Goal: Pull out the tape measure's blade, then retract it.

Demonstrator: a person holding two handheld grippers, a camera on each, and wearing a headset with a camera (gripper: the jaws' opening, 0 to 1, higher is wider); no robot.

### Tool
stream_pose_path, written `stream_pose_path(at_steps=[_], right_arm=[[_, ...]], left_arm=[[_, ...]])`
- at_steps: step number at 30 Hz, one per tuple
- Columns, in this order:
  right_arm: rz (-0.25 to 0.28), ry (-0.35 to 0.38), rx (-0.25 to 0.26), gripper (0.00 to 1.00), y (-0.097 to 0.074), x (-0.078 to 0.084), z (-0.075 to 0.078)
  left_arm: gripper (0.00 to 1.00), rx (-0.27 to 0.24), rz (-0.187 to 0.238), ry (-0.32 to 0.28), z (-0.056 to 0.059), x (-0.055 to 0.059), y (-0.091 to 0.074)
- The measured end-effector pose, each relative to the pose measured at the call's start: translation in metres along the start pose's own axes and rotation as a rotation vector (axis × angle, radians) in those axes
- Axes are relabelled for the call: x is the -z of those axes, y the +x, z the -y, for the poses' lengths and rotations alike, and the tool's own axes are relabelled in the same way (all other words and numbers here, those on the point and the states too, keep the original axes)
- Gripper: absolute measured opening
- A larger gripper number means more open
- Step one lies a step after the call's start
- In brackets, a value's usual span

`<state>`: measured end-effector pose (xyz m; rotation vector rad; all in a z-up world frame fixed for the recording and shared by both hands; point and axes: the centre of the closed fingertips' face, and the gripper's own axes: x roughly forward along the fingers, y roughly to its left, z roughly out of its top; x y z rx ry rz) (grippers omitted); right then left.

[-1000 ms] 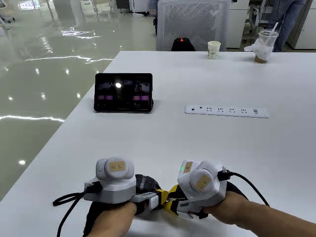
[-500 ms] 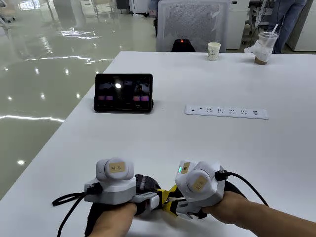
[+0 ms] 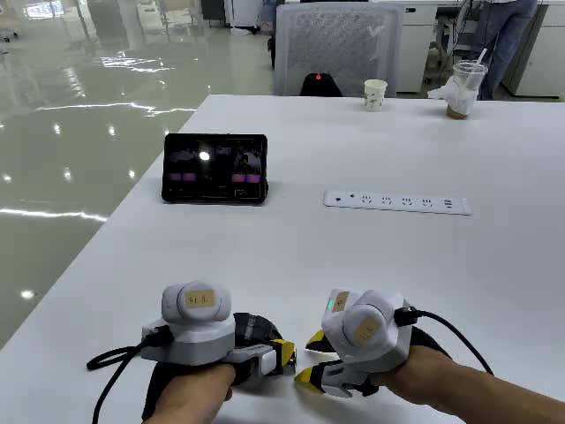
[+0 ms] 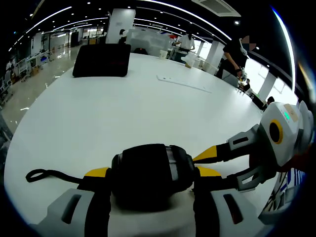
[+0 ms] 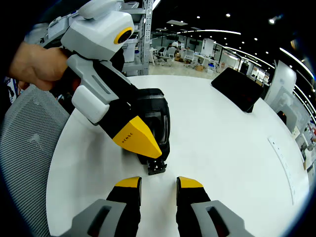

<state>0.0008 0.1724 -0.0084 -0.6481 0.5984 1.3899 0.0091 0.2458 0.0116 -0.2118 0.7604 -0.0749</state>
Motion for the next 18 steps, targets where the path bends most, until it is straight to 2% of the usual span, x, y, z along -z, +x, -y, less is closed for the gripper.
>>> stream_pose_path(at_steps=[10, 18], right_arm=[[0.031, 0.082, 0.033, 0.32, -0.017, 0.008, -0.002], [0.044, 0.131, 0.056, 0.40, -0.031, 0.017, -0.001]], left_arm=[[0.68, 0.012, 0.001, 0.055, -0.003, 0.006, -0.014], [0.70, 0.035, 0.006, 0.096, -0.001, 0.011, -0.022]])
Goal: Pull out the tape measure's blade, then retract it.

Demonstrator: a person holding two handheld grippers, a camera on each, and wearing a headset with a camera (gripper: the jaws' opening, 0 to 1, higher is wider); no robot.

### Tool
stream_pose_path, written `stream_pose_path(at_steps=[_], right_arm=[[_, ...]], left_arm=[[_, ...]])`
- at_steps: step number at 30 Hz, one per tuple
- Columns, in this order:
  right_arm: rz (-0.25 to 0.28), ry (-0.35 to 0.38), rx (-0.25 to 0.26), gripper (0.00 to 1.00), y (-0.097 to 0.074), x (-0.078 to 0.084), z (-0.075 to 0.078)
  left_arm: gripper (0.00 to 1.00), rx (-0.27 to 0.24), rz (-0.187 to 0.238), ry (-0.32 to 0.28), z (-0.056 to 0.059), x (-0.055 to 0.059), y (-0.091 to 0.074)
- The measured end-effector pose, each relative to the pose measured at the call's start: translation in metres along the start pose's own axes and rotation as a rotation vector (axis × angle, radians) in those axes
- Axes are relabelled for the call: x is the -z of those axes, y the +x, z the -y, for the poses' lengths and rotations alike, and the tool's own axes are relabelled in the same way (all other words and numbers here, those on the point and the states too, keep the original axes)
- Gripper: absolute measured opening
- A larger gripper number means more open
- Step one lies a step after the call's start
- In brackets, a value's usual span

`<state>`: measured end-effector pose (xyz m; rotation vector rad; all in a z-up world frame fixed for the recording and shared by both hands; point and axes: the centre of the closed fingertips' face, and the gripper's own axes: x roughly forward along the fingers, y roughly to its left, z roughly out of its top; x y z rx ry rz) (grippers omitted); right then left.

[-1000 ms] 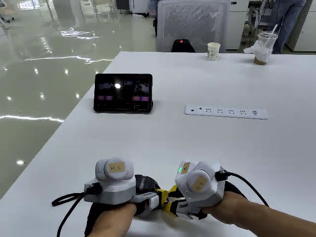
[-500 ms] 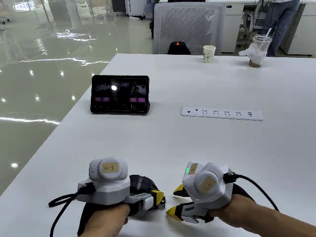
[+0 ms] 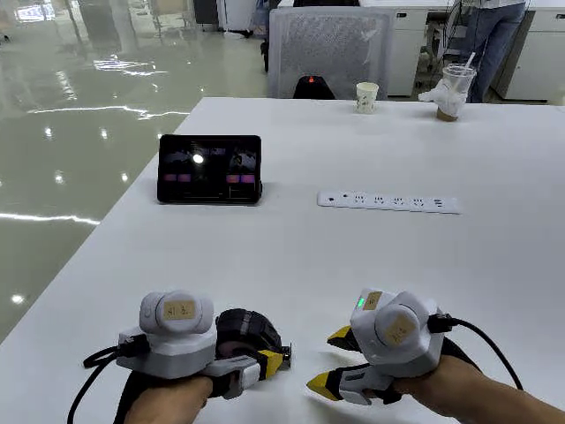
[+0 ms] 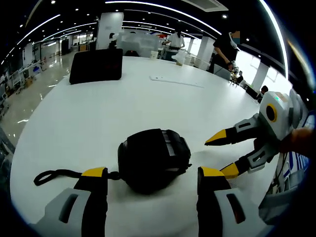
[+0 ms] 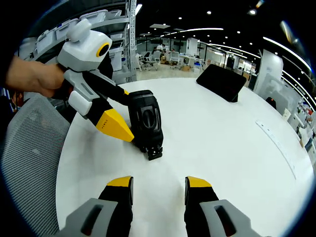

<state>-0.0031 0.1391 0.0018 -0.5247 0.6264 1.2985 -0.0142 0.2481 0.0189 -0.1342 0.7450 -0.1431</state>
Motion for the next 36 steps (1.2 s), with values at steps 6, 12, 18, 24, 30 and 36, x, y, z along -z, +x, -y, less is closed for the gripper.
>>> stream_pose_path(at_steps=[6, 12, 18, 24, 30, 36], right_arm=[[0.015, 0.018, 0.015, 0.44, -0.012, 0.005, 0.000], [0.025, 0.034, 0.037, 0.47, -0.024, 0.012, -0.001], [0.039, 0.057, 0.059, 0.50, -0.039, 0.021, 0.000], [0.062, 0.092, 0.092, 0.53, -0.054, 0.031, 0.001], [0.090, 0.122, 0.125, 0.59, -0.067, 0.035, 0.003], [0.104, 0.130, 0.148, 0.63, -0.077, 0.039, 0.001]], left_arm=[[0.73, 0.018, -0.006, 0.045, 0.002, 0.004, -0.005], [0.75, 0.042, -0.002, 0.079, 0.005, 0.007, -0.011], [0.78, 0.074, 0.014, 0.121, 0.009, 0.008, -0.017], [0.80, 0.107, 0.013, 0.151, 0.012, 0.011, -0.022], [0.83, 0.125, 0.022, 0.193, 0.012, 0.012, -0.027], [0.83, 0.149, 0.044, 0.208, 0.013, 0.012, -0.032]])
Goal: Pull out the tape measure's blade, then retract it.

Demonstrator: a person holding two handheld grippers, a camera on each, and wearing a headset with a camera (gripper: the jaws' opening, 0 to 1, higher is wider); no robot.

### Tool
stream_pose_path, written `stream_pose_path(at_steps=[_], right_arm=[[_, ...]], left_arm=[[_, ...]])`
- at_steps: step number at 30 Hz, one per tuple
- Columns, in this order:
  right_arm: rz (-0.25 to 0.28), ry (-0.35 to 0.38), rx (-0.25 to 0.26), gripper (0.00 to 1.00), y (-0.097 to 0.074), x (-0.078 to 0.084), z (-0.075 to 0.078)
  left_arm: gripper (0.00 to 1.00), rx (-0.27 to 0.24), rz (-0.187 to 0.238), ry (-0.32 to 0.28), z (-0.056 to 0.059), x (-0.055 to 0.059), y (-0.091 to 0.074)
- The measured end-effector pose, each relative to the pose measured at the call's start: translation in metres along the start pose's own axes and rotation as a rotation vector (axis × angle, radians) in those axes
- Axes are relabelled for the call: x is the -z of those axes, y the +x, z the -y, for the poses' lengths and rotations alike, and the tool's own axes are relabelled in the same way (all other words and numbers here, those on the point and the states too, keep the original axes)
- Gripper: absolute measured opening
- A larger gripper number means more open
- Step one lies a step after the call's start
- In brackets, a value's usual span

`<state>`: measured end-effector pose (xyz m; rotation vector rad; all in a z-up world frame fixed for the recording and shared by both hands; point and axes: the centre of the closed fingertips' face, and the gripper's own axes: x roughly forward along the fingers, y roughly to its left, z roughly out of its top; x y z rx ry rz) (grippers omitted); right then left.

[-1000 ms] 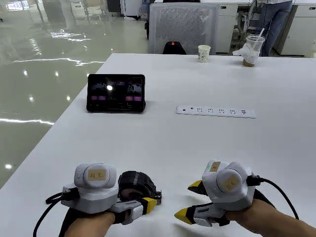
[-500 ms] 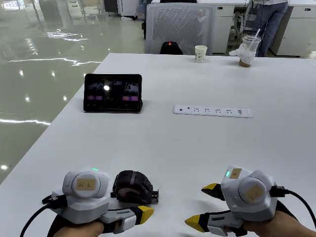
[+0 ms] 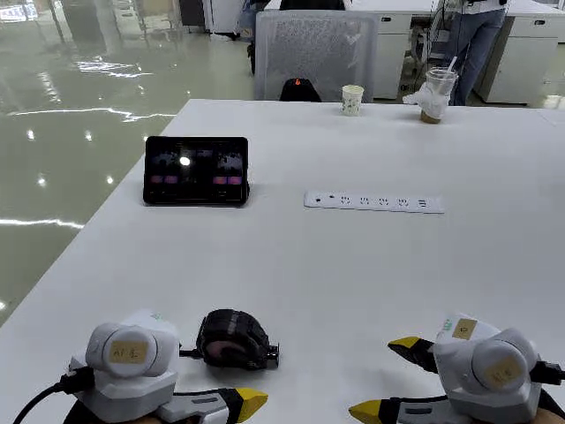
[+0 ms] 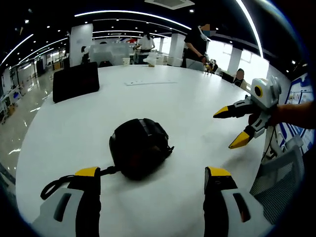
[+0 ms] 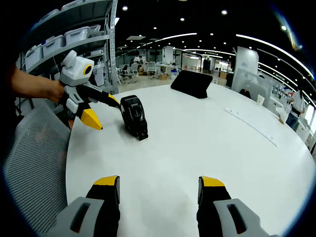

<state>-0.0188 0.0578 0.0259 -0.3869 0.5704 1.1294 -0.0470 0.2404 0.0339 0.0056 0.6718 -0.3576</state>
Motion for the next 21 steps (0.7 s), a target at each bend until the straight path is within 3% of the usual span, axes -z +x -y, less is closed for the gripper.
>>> stream_pose_path(at_steps=[10, 14, 21], right_arm=[[0.027, 0.022, 0.034, 0.70, -0.017, 0.010, 0.001], [0.045, 0.047, 0.043, 0.78, -0.026, 0.012, 0.002], [0.046, 0.047, 0.071, 0.82, -0.037, 0.022, 0.004]], left_arm=[[0.85, 0.023, 0.038, 0.027, 0.002, -0.001, -0.009], [0.88, 0.036, 0.045, 0.042, 0.005, -0.001, -0.012], [0.92, 0.050, 0.055, 0.089, 0.009, -0.004, -0.017]])
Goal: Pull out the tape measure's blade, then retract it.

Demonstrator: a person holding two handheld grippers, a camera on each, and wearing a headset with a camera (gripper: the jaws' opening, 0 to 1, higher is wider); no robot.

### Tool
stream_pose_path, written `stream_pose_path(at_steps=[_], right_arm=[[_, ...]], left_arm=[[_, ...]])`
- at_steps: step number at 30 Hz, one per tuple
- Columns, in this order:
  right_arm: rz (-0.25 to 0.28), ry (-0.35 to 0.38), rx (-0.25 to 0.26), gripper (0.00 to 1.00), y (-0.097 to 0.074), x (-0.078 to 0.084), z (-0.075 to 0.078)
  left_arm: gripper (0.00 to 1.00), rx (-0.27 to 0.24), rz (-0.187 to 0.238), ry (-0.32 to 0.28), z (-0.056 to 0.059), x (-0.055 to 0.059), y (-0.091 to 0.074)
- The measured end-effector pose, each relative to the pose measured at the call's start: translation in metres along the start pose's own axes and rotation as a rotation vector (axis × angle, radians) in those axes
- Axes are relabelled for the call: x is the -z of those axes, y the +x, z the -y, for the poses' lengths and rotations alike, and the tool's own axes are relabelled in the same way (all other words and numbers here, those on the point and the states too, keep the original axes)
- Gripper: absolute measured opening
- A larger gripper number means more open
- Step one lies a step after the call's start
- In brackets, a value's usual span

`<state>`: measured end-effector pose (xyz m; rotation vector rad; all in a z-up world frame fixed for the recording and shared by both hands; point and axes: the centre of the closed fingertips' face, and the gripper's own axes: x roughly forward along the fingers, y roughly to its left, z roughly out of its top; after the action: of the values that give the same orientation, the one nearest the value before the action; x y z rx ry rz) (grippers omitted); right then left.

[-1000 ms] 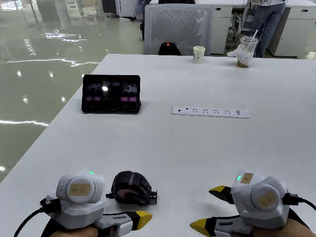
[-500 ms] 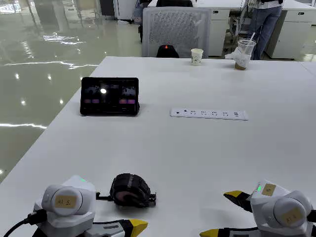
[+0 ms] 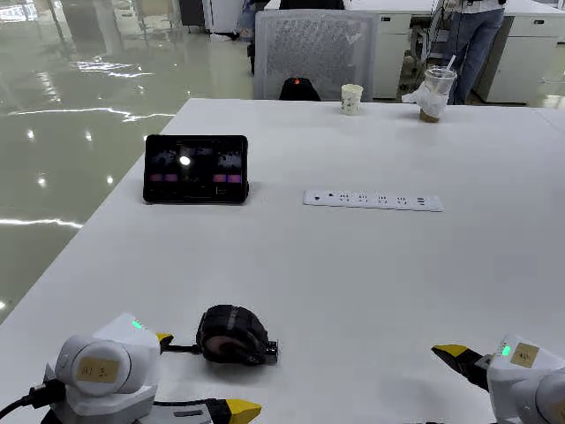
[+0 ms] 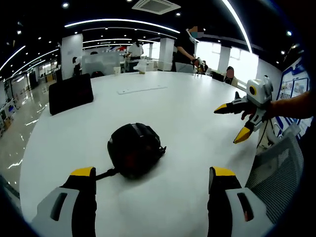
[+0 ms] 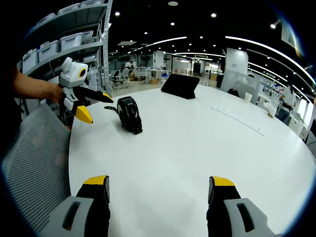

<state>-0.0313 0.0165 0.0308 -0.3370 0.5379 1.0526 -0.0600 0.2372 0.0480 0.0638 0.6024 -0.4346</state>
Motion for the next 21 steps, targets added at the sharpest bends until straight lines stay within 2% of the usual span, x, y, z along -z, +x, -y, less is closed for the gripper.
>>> stream_pose_path(at_steps=[9, 13, 21], right_arm=[[0.031, 0.003, 0.012, 0.89, -0.011, 0.004, -0.003], [0.042, 0.001, 0.011, 0.91, -0.014, 0.005, -0.006], [0.045, -0.008, 0.007, 0.95, -0.015, 0.007, -0.010]], left_arm=[[0.99, 0.039, 0.039, 0.006, 0.009, -0.001, -0.005], [0.99, 0.054, 0.051, 0.030, 0.012, -0.002, -0.007], [0.99, 0.070, 0.048, 0.056, 0.015, 0.001, -0.008]])
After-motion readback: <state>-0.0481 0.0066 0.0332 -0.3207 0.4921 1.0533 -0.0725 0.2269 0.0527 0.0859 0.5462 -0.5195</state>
